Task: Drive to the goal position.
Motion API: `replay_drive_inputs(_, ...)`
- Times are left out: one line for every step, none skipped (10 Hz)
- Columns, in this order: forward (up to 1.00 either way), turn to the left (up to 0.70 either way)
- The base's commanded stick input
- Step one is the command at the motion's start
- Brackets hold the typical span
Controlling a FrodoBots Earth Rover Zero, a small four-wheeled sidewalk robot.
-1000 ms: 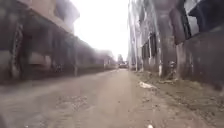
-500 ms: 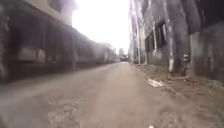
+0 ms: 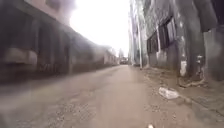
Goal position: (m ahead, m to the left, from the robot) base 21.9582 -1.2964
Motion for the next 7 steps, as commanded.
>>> replay_drive_inputs(1.00,0.00)
replay_drive_inputs(1.00,0.00)
replay_drive_inputs(1.00,0.00)
replay_drive_inputs(1.00,0.00)
replay_drive_inputs(1.00,0.00)
replay_drive_inputs(1.00,0.00)
replay_drive_inputs(1.00,0.00)
